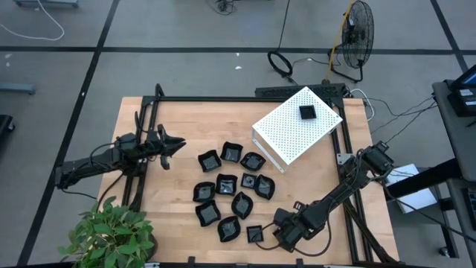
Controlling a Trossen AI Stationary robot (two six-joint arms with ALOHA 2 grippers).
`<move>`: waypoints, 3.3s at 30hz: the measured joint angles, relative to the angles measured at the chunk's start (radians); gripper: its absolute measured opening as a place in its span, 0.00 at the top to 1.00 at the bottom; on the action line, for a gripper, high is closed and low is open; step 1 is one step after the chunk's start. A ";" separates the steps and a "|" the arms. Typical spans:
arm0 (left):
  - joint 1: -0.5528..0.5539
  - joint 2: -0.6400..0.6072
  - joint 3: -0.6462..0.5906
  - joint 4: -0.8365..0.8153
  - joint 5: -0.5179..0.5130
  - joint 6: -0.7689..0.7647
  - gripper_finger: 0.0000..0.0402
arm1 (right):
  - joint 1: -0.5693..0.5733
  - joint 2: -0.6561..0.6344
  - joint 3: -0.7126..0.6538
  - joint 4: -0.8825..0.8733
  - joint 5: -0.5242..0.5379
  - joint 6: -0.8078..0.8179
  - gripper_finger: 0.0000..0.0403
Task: Pick & Place Mini shaped plates
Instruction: Stack the black square plate on top of the black square plate on the shelf, then stack the black square plate on top of the black square plates on the shelf
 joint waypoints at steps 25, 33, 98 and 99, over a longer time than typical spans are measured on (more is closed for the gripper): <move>0.000 0.000 0.000 0.000 0.000 0.000 0.81 | -0.044 -0.001 0.000 0.001 0.000 -0.094 0.98; 0.000 0.000 0.000 0.000 0.000 0.000 0.81 | -0.047 -0.001 0.000 0.001 0.000 -0.114 0.98; 0.000 0.000 0.000 0.000 0.000 0.000 0.81 | -0.053 -0.191 -0.097 0.182 0.260 -0.326 0.75; 0.000 0.000 0.000 0.000 0.000 0.000 0.81 | -0.053 -0.185 -0.123 0.234 0.245 -0.330 0.72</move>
